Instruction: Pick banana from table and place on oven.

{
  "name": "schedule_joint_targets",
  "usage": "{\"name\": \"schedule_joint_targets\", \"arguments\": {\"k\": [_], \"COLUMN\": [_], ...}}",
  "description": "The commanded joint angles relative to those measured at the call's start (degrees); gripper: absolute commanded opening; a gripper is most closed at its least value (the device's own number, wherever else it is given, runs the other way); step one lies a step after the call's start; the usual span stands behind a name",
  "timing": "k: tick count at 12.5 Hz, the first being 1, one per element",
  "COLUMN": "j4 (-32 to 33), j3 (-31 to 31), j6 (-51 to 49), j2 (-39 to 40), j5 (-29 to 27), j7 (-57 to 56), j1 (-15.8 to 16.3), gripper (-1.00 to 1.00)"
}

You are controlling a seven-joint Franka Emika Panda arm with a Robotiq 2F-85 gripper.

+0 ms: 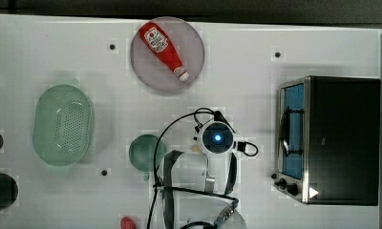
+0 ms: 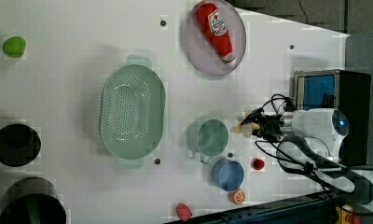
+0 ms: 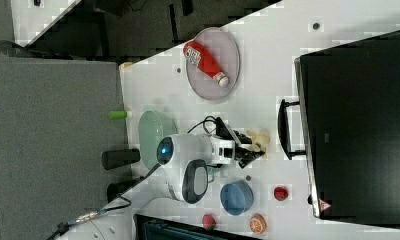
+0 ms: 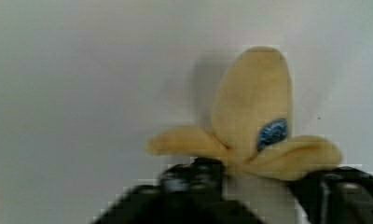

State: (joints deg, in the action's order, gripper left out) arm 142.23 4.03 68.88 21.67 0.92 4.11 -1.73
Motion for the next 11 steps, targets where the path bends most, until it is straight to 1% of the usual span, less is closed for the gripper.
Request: {"name": "schedule_joint_targets", "arguments": {"k": [1,4,6,7,9,11], "j4": [-1.06,-1.49,-2.43,-3.12,-6.01,-10.89], "j3": [1.41,1.35,1.16,0.99,0.76,1.0], "j6": [0.16,0.03,-1.29,-3.91,-14.22,-27.4], "j2": [-2.35,-4.94,-10.54,-14.0,-20.62,-25.61], "j5": [-0.39,-0.39,-0.39,-0.39,-0.4,-0.4], "j7": [0.61,0.6,0.6,0.61,0.6,0.6], "j1": [0.2,0.24,0.25,0.27,0.39,0.31], "gripper": [-0.49,-0.49,-0.49,-0.49,-0.49,-0.49]}}
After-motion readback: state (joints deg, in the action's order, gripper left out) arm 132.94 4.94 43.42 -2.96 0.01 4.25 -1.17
